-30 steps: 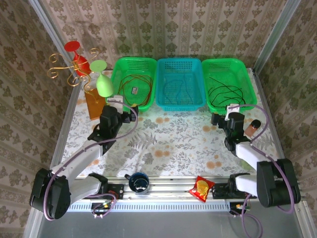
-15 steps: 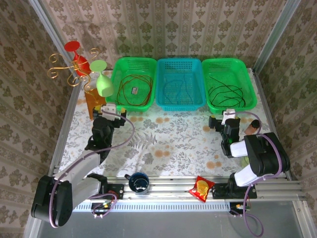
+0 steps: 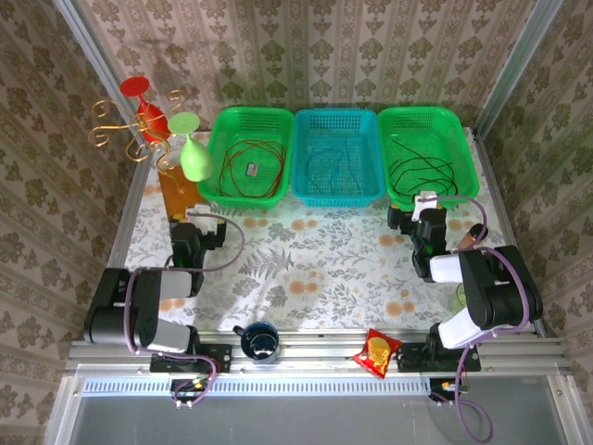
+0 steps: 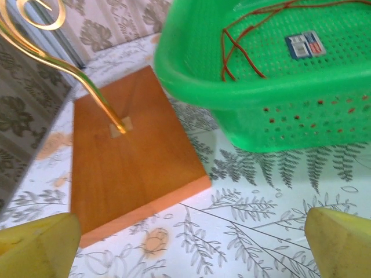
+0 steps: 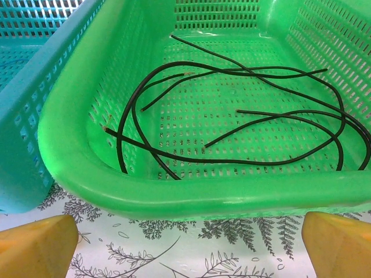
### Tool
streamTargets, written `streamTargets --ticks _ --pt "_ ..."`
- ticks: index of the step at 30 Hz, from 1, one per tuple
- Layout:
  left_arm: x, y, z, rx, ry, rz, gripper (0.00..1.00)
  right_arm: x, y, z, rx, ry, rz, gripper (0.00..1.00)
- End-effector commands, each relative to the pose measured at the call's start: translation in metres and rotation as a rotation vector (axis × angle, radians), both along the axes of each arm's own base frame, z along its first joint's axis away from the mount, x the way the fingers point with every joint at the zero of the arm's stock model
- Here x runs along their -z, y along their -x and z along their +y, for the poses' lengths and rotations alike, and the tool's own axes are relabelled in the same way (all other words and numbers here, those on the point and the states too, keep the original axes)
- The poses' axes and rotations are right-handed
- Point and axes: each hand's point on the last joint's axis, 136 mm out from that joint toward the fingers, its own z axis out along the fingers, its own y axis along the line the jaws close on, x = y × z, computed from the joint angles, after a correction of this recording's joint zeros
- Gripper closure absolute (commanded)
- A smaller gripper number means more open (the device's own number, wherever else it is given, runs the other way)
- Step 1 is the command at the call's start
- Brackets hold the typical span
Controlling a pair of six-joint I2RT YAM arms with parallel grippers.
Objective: Untangle the cables
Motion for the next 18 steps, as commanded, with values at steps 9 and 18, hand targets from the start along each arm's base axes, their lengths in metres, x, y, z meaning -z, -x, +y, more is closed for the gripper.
streamTargets --ticks 9,18 --pt "-0.009 -0.031 0.025 -0.119 0.097 -0.044 0.0 -0.006 -0.006 0.0 -0.011 -0.013 -0.008 0.0" --pt "-0.009 -0.032 0.026 -0.118 0.102 -0.042 0.0 -0.005 -0.007 0.0 -0.012 -0.015 -0.003 0.0"
